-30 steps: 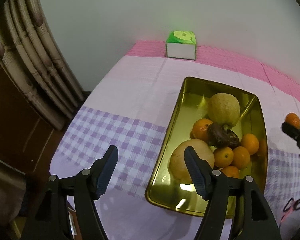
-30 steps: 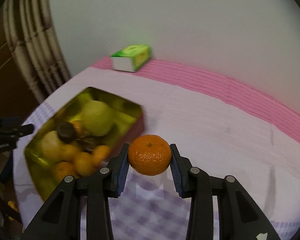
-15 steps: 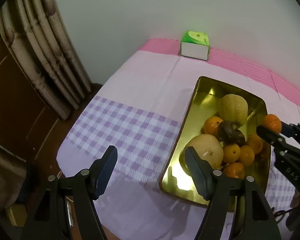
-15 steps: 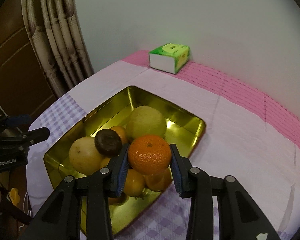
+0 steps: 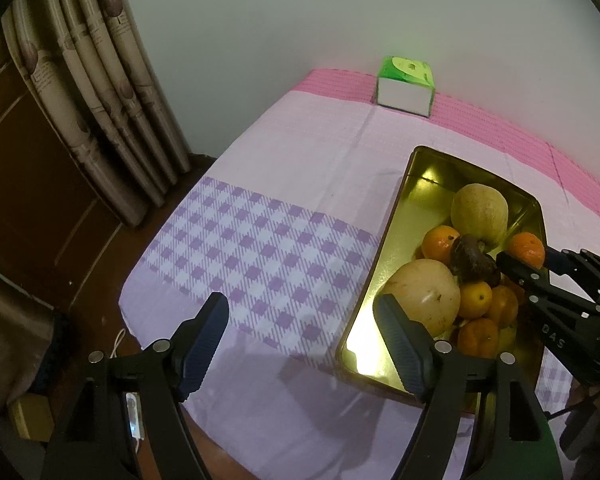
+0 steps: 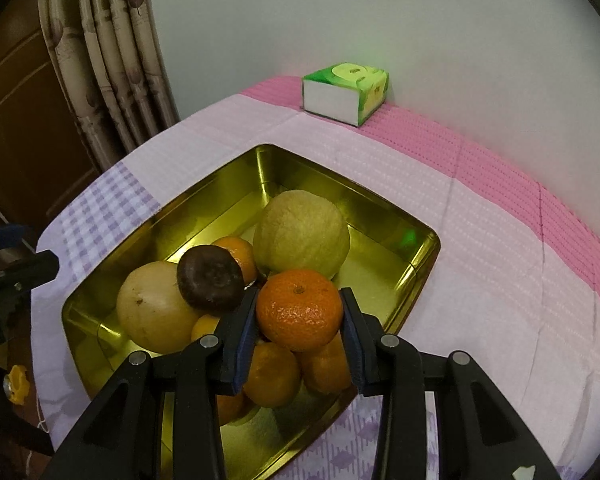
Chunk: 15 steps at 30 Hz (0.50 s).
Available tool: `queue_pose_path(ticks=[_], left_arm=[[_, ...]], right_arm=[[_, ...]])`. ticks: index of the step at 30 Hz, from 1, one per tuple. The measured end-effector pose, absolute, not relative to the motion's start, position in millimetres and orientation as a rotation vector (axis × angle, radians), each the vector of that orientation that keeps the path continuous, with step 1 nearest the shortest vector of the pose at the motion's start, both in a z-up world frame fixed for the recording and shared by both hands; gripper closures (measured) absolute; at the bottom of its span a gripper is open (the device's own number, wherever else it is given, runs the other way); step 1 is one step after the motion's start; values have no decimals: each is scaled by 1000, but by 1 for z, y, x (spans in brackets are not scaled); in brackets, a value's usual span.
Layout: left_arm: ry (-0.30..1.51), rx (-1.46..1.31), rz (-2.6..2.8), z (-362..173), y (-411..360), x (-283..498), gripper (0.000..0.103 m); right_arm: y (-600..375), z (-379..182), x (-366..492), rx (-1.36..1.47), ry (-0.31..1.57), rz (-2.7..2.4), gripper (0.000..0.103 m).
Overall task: Organize fruits
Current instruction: 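Carry the orange with the right gripper into the tin and release it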
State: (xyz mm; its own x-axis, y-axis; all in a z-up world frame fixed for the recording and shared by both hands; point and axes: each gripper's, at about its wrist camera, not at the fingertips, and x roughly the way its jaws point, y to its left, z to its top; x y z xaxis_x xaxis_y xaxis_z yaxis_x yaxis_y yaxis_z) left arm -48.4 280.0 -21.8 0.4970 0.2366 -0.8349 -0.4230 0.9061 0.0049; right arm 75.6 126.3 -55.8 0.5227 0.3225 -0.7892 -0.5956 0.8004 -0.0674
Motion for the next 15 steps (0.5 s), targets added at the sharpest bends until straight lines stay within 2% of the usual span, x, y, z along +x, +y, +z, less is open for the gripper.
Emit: queue_pose_path(ticks=[15], left_arm=[[986,-189,388,-26,273,-49,26]], right_arm=[[129,-70,80,-362,898,536,66]])
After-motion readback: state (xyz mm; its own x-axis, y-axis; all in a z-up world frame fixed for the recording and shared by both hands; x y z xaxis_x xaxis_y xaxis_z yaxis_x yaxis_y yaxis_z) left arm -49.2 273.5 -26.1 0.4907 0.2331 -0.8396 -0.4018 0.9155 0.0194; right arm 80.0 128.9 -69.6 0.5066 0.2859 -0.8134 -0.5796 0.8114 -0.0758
